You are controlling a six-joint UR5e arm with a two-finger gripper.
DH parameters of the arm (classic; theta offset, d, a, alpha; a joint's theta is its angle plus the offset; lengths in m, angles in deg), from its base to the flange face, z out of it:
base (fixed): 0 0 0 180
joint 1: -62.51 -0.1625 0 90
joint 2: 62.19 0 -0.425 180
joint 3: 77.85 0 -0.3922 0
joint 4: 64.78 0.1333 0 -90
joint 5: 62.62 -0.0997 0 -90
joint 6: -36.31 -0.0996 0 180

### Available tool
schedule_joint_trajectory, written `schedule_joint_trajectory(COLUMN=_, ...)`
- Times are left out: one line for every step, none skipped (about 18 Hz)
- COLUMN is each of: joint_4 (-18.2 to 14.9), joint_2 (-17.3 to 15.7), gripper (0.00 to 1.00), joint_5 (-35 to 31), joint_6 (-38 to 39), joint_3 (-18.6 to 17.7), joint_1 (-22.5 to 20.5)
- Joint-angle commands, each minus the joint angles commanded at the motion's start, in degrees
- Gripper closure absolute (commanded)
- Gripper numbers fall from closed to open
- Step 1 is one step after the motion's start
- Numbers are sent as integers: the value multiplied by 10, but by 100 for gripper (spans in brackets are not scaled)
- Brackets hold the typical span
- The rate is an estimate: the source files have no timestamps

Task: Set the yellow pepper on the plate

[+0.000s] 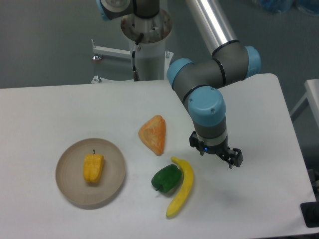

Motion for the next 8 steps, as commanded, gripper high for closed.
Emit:
schedule_joint_trajectory(joint_4=0, joint_2=0, gripper=0, joint_5=0, joint_6=1, joint_3=0, joint_1=0)
schedule_joint_trajectory(joint_4=0, joint_2=0, gripper=0, joint_5=0, joint_6=1, joint_3=0, joint_1=0)
schedule_joint_trajectory(joint_4=0, joint_2=0, gripper=0, joint_5=0, joint_6=1, joint_3=0, joint_1=0)
schedule_joint_trajectory(joint_4=0, joint_2=0, gripper=0, joint_5=1, joint_6=1, joint_3=0, joint_1=0)
schedule_joint_trajectory(joint_4=0, joint_2=-1, gripper=0, joint_5=1, joint_6=1, joint_3=0, joint_1=0)
schedule_joint_trajectory(joint_4=0, joint_2=-1, gripper=0, joint_5=2, joint_6=1, joint_3=-1, joint_1=0)
schedule_joint_trajectory(joint_4=0, joint_2=-1, gripper=0, joint_5=2, joint_6=1, joint_3=0, joint_1=-1)
schedule_joint_trajectory(joint_4=0, joint_2=-1, gripper=0, joint_5=2, joint_6=1, joint_3=2, joint_1=-1)
